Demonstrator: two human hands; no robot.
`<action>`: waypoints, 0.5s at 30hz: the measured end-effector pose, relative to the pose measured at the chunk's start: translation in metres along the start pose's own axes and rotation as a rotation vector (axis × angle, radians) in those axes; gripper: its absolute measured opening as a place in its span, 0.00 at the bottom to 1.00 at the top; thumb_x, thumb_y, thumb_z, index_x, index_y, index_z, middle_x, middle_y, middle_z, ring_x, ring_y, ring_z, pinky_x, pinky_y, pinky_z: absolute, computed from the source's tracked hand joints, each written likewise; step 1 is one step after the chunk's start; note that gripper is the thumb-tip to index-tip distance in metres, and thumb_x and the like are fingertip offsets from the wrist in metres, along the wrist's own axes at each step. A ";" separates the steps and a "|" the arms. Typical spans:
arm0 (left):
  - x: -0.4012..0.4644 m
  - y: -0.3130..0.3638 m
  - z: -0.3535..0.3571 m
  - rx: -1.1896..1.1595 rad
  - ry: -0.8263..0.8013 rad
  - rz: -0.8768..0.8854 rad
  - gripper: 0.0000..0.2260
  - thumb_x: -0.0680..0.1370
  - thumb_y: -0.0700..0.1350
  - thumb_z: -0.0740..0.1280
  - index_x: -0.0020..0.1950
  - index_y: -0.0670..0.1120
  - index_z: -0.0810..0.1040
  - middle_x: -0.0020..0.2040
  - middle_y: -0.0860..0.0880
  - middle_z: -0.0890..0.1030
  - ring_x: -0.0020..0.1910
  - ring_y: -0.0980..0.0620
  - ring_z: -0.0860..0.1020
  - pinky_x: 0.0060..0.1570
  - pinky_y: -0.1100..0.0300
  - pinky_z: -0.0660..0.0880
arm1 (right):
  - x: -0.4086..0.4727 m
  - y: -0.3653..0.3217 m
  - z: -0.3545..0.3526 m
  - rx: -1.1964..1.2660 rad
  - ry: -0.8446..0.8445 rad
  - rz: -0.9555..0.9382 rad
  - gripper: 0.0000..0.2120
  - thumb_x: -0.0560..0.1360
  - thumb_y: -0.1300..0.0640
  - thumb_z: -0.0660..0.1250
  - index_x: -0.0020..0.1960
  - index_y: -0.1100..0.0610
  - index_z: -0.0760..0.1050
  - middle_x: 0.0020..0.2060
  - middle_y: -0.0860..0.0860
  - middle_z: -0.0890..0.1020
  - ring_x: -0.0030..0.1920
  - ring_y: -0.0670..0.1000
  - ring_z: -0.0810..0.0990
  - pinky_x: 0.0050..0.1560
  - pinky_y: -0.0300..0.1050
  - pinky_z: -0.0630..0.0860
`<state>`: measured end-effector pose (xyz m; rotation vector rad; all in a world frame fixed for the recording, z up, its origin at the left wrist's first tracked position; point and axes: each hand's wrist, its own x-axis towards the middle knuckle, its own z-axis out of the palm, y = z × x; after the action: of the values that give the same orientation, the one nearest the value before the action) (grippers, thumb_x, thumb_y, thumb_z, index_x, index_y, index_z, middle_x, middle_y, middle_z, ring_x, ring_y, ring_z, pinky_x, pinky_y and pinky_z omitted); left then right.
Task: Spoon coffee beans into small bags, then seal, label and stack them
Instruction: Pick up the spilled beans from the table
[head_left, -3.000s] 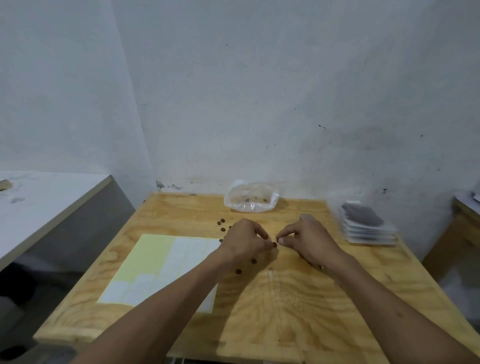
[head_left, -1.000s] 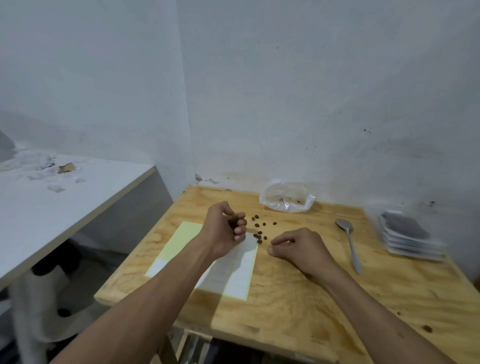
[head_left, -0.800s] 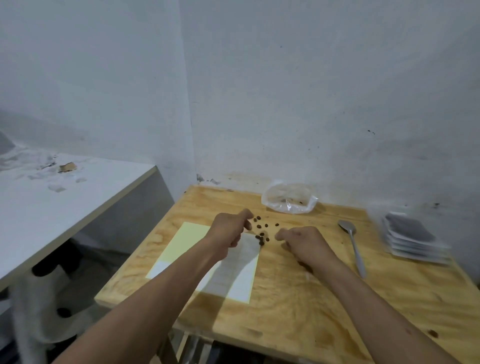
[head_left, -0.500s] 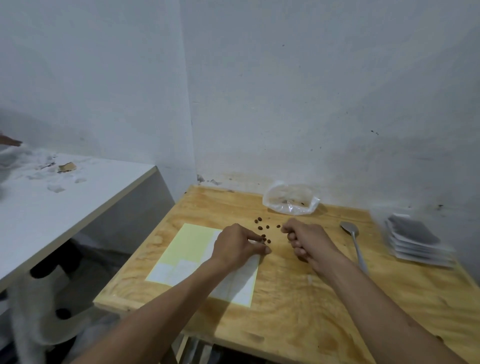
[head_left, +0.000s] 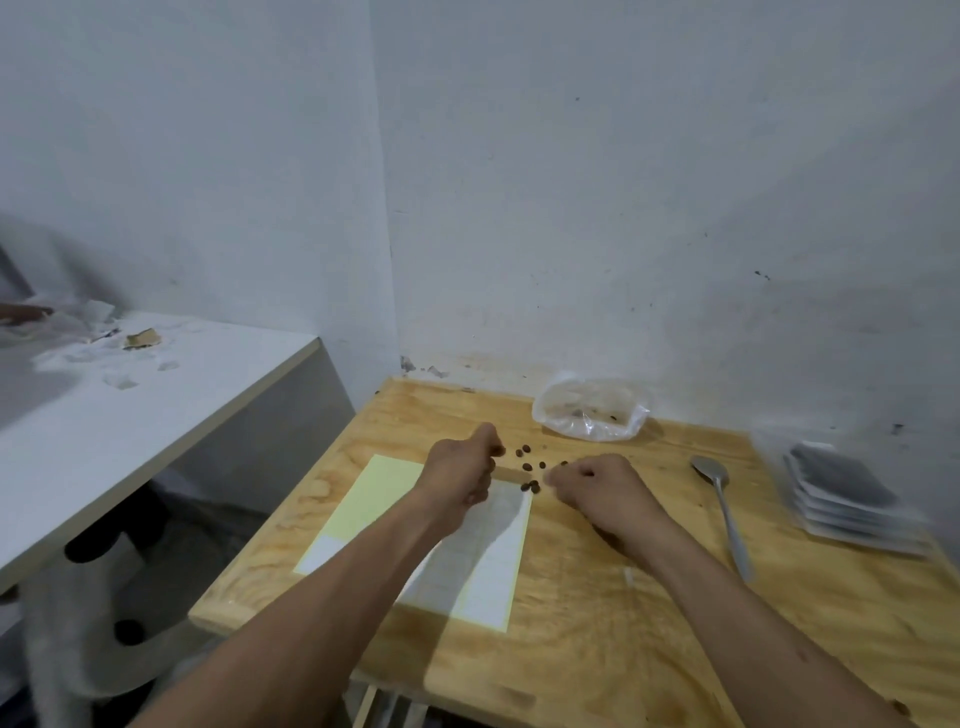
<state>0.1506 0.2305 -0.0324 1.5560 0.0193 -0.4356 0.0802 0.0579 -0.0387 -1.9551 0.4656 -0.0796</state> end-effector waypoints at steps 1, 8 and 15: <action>0.002 0.004 -0.001 -0.121 -0.014 -0.040 0.05 0.76 0.42 0.63 0.42 0.41 0.73 0.29 0.50 0.66 0.25 0.52 0.59 0.25 0.60 0.57 | 0.002 -0.005 -0.002 0.217 -0.014 0.110 0.08 0.73 0.53 0.69 0.39 0.57 0.75 0.31 0.49 0.75 0.28 0.48 0.71 0.30 0.41 0.68; 0.017 0.021 0.002 -0.059 0.028 -0.084 0.14 0.78 0.46 0.62 0.33 0.46 0.68 0.29 0.49 0.67 0.22 0.52 0.59 0.23 0.61 0.58 | 0.012 -0.019 -0.012 0.251 0.082 0.163 0.07 0.74 0.57 0.67 0.44 0.60 0.81 0.33 0.52 0.80 0.28 0.49 0.74 0.27 0.40 0.70; 0.045 0.006 0.002 0.717 0.103 0.296 0.19 0.78 0.59 0.70 0.36 0.47 0.87 0.30 0.50 0.84 0.39 0.49 0.83 0.43 0.53 0.78 | 0.028 0.008 -0.007 -0.280 0.185 -0.167 0.09 0.71 0.50 0.78 0.50 0.49 0.87 0.47 0.41 0.86 0.51 0.41 0.80 0.49 0.38 0.73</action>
<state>0.1930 0.2170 -0.0391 2.2418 -0.3151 -0.1213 0.1014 0.0389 -0.0471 -2.2716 0.4522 -0.3191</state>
